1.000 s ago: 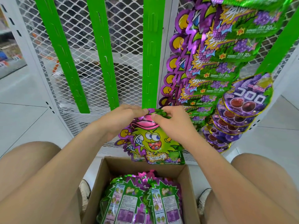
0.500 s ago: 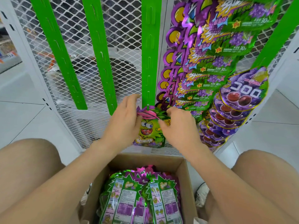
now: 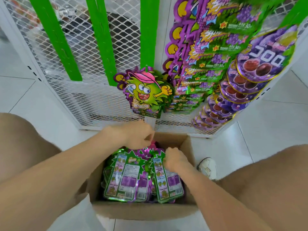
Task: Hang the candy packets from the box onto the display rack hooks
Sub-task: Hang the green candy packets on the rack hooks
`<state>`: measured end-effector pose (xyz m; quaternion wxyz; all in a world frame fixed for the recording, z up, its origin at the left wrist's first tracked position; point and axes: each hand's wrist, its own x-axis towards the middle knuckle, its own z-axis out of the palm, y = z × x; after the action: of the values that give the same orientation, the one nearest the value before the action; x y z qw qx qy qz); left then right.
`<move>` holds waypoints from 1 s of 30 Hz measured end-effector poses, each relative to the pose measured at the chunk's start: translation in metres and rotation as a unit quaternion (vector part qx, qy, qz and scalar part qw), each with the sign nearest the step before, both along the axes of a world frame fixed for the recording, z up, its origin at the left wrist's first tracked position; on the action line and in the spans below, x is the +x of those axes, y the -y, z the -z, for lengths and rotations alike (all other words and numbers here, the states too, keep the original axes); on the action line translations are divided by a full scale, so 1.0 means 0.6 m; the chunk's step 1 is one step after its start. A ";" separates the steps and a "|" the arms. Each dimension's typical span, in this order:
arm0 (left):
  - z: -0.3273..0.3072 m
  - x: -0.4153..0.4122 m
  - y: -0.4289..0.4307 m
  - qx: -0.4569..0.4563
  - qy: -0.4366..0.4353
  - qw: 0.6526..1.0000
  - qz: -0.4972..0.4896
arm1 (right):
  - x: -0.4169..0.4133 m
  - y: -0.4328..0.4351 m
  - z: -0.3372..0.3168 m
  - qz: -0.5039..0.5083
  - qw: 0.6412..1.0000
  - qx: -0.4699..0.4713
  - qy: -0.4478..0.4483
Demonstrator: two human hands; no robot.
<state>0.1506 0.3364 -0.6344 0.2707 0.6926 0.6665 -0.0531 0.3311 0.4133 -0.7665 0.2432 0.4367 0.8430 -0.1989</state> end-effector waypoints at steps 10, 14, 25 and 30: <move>0.045 -0.011 -0.003 -0.053 -0.008 0.998 0.014 | 0.002 0.080 0.112 -0.035 0.996 0.019 0.079; 0.038 -0.015 -0.001 -0.051 -0.013 0.999 -0.009 | -0.004 0.041 0.062 0.085 0.995 0.002 -0.046; -0.003 -0.057 0.004 0.069 0.020 0.981 -0.178 | -0.003 -0.069 -0.141 0.220 0.893 -0.127 -0.373; -0.056 -0.060 0.005 0.214 0.261 0.881 -0.332 | 0.005 -0.059 -0.213 0.239 0.792 -0.277 -0.489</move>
<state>0.1147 0.3333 -0.6009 0.2816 0.4608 0.7577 0.3665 0.3342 0.4488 -0.6388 -0.1463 0.3824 0.6273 -0.6625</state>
